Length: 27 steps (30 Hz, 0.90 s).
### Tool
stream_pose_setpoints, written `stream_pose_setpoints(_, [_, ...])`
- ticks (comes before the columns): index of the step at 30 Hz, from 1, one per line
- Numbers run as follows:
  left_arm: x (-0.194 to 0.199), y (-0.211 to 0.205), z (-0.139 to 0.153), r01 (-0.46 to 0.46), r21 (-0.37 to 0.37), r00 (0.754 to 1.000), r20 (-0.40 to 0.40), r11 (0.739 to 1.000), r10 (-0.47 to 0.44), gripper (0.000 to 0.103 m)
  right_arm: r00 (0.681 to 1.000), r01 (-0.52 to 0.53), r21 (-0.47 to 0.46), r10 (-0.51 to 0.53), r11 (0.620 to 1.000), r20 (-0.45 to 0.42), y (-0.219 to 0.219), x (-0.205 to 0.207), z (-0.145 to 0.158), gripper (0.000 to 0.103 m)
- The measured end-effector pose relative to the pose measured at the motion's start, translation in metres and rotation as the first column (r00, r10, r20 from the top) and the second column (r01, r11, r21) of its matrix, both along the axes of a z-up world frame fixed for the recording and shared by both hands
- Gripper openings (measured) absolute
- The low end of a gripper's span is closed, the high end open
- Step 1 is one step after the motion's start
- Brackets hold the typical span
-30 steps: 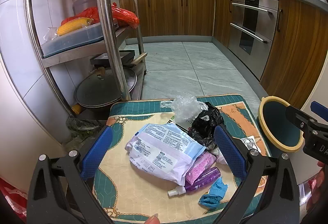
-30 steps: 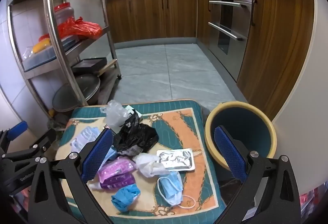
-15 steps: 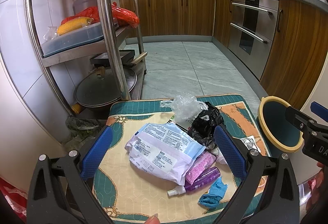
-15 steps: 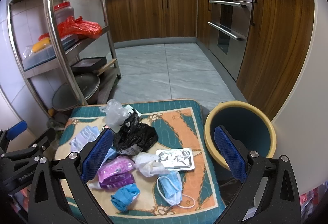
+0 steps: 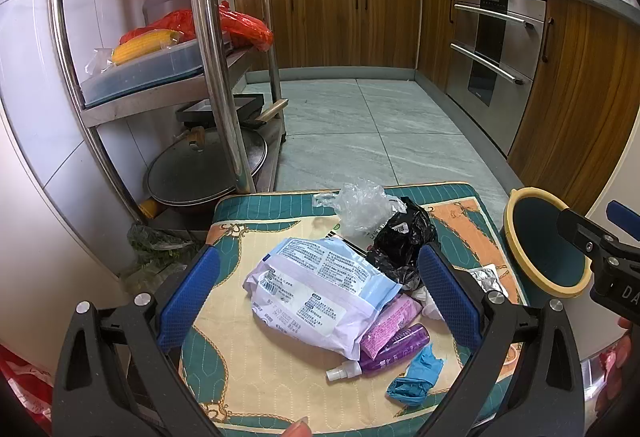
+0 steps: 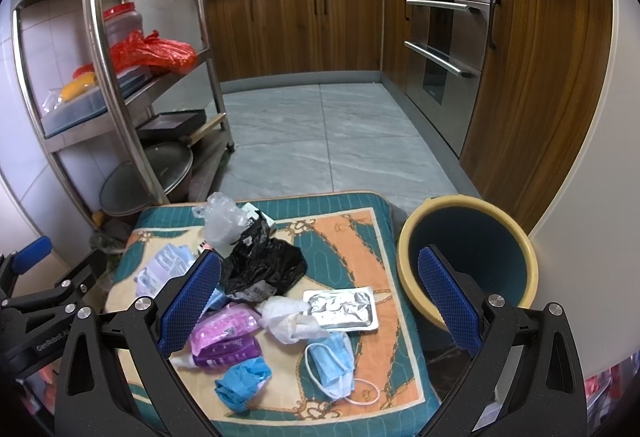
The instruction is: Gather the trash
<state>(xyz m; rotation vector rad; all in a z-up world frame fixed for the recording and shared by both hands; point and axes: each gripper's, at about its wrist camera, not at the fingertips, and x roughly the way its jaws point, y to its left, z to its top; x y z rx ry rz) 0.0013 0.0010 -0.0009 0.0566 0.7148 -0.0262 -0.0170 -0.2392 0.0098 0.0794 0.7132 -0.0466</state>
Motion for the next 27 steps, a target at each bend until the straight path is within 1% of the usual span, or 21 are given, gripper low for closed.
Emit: stream_pose_setpoints(27, [0.0, 0.0004, -0.0024, 0.002, -0.003, 1.0, -0.004, 1.0, -0.002, 0.098, 1.0, 0.0, -0.001, 0.0, 1.0, -0.001, 0.0001, 0.0, -0.0002, 0.099])
